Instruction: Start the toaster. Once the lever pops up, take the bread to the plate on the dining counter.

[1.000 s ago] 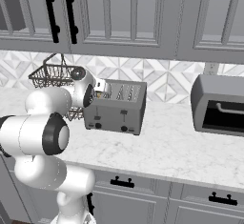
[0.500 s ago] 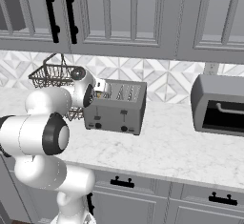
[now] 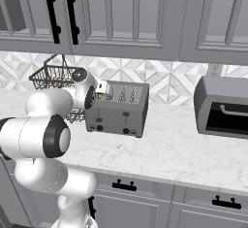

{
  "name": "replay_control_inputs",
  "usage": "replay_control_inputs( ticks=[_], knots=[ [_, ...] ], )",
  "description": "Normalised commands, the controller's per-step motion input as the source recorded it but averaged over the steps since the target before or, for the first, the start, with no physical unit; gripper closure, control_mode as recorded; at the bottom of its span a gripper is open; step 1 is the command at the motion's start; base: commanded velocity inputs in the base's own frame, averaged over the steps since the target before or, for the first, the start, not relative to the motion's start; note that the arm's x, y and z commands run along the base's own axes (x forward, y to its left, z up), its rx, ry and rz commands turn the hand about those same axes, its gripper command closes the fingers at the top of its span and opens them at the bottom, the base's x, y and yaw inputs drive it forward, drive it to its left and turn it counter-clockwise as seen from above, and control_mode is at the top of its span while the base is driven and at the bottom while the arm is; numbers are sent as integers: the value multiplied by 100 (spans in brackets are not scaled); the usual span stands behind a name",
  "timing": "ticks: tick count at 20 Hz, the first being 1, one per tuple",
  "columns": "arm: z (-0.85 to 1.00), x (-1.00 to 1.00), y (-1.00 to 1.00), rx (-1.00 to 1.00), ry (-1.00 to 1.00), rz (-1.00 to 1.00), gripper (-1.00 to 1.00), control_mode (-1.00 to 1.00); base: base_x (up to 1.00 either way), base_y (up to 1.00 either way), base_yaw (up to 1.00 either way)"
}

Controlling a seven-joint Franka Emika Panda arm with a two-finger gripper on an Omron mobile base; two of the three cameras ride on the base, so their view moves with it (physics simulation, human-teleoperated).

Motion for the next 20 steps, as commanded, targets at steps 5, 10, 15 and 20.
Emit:
replay_control_inputs(
  ticks=[5, 10, 15, 20],
  knots=[
    [0, 0, 0, 0, 0, 0, -100, -100, 0, 0, 0],
    [0, 0, 0, 0, 0, 0, -100, -100, 0, 0, 0],
    [0, 0, 0, 0, 0, 0, -100, -100, 0, 0, 0],
    [0, 0, 0, 0, 0, 0, -100, -100, 0, 0, 0]
  ],
)
